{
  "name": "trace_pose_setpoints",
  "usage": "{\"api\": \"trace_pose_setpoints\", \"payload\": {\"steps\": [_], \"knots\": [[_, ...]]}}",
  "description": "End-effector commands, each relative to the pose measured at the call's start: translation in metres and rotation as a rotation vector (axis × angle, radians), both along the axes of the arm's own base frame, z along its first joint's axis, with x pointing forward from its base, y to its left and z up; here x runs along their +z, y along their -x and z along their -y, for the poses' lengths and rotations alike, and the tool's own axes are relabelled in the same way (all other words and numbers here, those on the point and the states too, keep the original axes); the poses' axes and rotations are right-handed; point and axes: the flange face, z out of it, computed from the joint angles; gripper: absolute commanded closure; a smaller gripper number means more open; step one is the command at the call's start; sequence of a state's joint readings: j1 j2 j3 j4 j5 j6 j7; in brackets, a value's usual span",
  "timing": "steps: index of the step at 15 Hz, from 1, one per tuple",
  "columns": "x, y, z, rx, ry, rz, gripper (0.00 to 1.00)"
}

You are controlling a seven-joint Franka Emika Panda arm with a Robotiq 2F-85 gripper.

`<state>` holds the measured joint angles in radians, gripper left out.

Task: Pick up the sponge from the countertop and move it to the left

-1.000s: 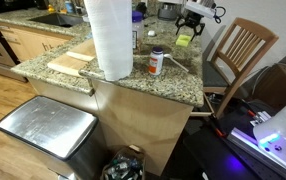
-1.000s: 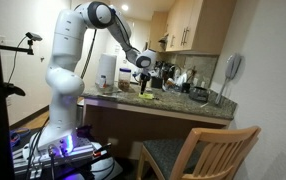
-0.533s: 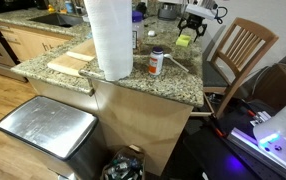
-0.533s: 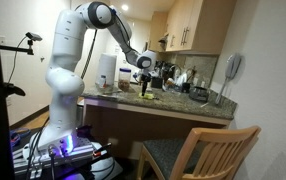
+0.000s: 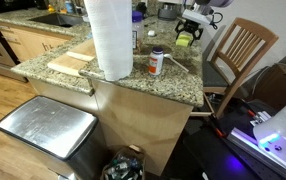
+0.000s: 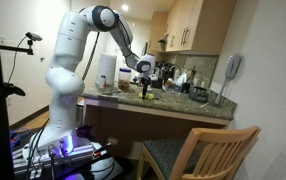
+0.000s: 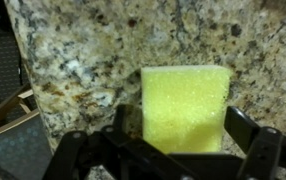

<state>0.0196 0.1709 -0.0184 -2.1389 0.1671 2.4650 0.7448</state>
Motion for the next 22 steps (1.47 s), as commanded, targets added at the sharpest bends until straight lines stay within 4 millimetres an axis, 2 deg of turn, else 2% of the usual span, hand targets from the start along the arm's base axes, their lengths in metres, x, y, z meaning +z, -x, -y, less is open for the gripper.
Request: {"api": "trace_pose_setpoints", "payload": {"steps": [1,2,7,8,10,12,13,15,16,18,22], "knots": [[0.001,0.001,-0.001,0.005,-0.011,-0.023,0.25],[0.0,0.002,-0.001,0.008,-0.01,-0.034,0.26],[0.004,0.003,0.0,0.011,-0.009,-0.064,0.64],[0.005,0.003,-0.001,0.015,-0.012,-0.066,0.68],[0.015,0.002,-0.005,0.041,-0.033,-0.059,0.75],[0.034,0.001,-0.013,0.088,-0.056,-0.039,0.88],[0.036,0.01,-0.014,0.114,-0.066,-0.017,0.96],[0.052,0.02,-0.027,0.204,-0.105,0.0,1.0],[0.057,0.026,-0.034,0.261,-0.13,-0.006,0.97],[0.064,0.043,-0.05,0.361,-0.187,-0.034,0.99],[0.054,0.067,-0.087,0.553,-0.308,-0.057,0.98]]}}
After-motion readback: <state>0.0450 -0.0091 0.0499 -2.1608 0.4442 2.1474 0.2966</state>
